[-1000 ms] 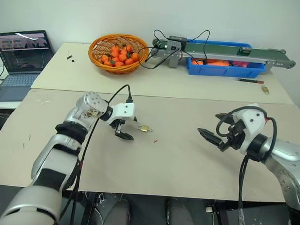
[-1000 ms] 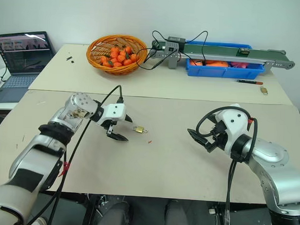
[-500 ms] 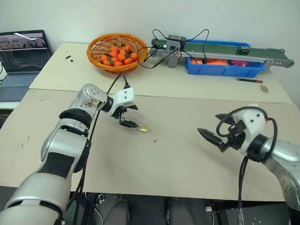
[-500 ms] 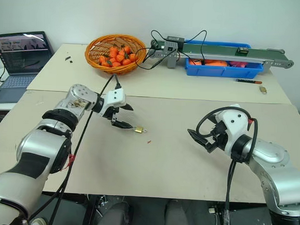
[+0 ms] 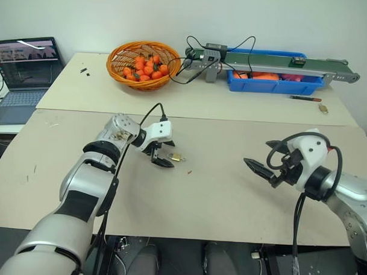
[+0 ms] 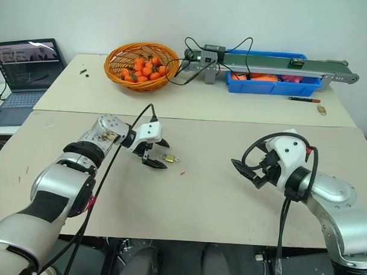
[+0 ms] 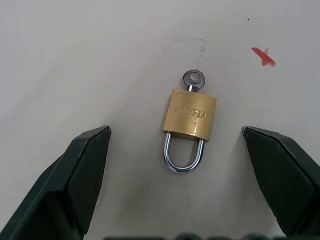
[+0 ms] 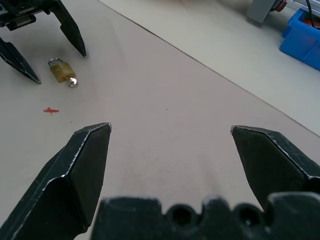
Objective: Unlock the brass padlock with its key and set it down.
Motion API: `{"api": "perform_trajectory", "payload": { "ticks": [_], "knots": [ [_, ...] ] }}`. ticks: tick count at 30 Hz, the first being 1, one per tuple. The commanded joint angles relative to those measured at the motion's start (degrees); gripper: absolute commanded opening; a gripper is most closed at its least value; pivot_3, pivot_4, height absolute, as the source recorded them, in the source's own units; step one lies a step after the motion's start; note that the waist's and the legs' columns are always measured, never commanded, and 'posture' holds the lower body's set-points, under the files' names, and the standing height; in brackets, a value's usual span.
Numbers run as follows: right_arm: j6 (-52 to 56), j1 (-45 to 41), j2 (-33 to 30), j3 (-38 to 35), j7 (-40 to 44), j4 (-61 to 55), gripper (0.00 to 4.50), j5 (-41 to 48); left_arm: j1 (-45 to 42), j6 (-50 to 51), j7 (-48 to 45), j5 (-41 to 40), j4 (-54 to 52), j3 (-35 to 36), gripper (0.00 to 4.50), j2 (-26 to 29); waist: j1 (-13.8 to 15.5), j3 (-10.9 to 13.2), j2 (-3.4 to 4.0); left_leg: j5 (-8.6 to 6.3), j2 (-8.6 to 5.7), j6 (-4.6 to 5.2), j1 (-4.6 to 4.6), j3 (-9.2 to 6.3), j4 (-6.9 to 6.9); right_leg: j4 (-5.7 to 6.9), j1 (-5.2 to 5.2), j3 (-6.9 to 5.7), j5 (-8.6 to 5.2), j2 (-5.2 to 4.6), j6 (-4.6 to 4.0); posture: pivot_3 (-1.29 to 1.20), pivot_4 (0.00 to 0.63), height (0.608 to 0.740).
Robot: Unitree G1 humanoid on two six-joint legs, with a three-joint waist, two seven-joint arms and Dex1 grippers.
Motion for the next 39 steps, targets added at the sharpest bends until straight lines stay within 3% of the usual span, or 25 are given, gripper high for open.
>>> {"api": "perform_trajectory", "payload": {
  "ticks": [1, 7, 10, 18, 35, 39],
  "knots": [
    [-0.24, -0.32, -0.67, -1.93, -0.69, -2.31, 4.5, 0.0, 0.51, -1.0, -0.08, 0.93, -0.16, -0.65, 4.49, -0.97, 0.02, 0.0, 0.0, 0.0, 0.0, 0.0, 0.01, 0.0, 0.0, 0.0, 0.01, 0.0, 0.0, 0.0, 0.0, 0.0, 0.15, 0.717],
    [-0.29, -0.12, -1.05, -1.74, -0.51, -2.26, 4.5, -0.46, 0.39, -0.61, -0.28, 0.8, 0.0, -0.39, 4.49, -2.0, 0.23, 0.0, 0.0, 0.0, -0.02, 0.0, -0.01, 0.0, 0.0, -0.03, 0.02, 0.0, 0.0, -0.01, 0.01, 0.0, 0.15, 0.717],
    [-0.29, 0.02, -1.01, -1.79, -0.5, -2.36, 4.5, -0.49, 0.46, -0.45, -0.5, 0.74, 0.06, -0.24, 3.75, -2.18, 0.34, -0.01, 0.0, 0.0, -0.03, 0.0, -0.01, 0.0, 0.0, -0.03, 0.03, 0.0, 0.0, -0.02, 0.01, 0.0, 0.15, 0.717],
    [-0.29, 0.03, -0.98, -1.8, -0.53, -2.34, 4.5, -0.55, 0.8, -0.42, -0.83, 0.76, 0.01, 0.08, 0.89, -2.46, 0.49, -0.01, 0.0, 0.0, -0.04, 0.0, 0.03, 0.0, 0.13, -0.01, 0.11, 0.01, -0.13, -0.03, 0.41, 0.0, 0.15, 0.717],
    [-0.07, -0.04, -1.73, -0.73, 1.18, -1.59, 4.5, -0.25, -0.3, -0.74, -2.45, -3.54, -2.44, 4.45, 0.89, -2.3, 0.23, -0.01, 0.0, 0.0, -0.04, 0.01, -0.1, -0.01, 0.2, -0.03, 0.02, 0.01, 0.01, -0.03, 0.26, 0.0, 0.15, 0.717],
    [5.17, -2.48, -1.43, -0.53, 1.12, 0.94, 4.5, 3.07, 0.18, -1.65, -5.24, -6.75, -8.61, 5.87, 0.89, -2.64, 0.01, 0.0, -0.01, -0.04, -0.04, 0.07, -0.14, -0.01, 0.2, -0.05, -0.01, 0.01, 0.11, -0.03, 0.1, 0.0, 0.15, 0.717]
  ]
}}
